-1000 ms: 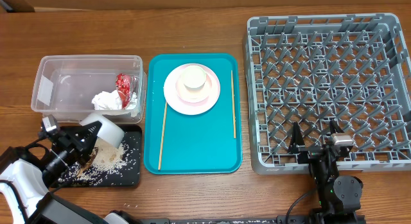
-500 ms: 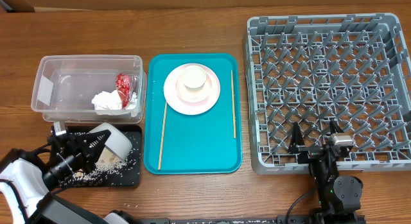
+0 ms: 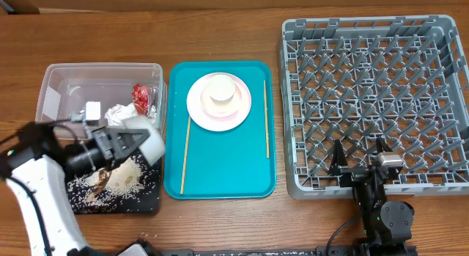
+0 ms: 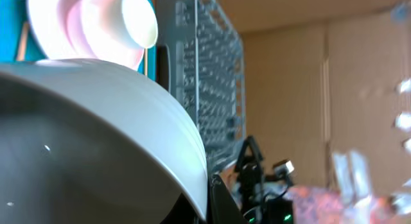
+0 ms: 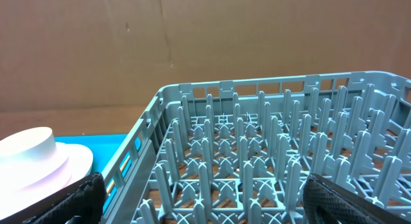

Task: Sort waste into correct bins and load items into the dishwasher
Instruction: 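Carry emptied bowl back over teal tray with left gripper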

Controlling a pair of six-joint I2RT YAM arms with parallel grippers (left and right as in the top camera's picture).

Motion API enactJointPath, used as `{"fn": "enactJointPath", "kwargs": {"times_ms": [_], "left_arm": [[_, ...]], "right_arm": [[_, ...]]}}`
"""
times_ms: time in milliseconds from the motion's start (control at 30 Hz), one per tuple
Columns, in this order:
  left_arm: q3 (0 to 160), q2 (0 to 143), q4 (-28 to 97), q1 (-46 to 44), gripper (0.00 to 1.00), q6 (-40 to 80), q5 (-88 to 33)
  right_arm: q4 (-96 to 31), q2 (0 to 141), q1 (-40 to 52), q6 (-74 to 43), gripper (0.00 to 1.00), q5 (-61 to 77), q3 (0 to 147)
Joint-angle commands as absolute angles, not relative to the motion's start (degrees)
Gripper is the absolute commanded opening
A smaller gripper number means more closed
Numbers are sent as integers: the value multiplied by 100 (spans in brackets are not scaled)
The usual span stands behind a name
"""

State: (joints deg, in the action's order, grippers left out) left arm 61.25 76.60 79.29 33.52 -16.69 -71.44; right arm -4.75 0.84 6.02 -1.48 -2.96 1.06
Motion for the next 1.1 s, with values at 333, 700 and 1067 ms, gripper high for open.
{"fn": "enactJointPath", "kwargs": {"times_ms": [333, 700, 1067], "left_arm": [[6479, 7408, 6101, 16, 4, 1793, -3907], [6475, 7651, 4901, -3138, 4, 3315, -311], [6475, 9004, 4303, -4397, 4, 3430, 204]], "right_arm": [[-458, 23, 591, -134, 100, -292, 45], [-458, 23, 591, -134, 100, -292, 45], [-458, 23, 591, -134, 100, -292, 45]]}}
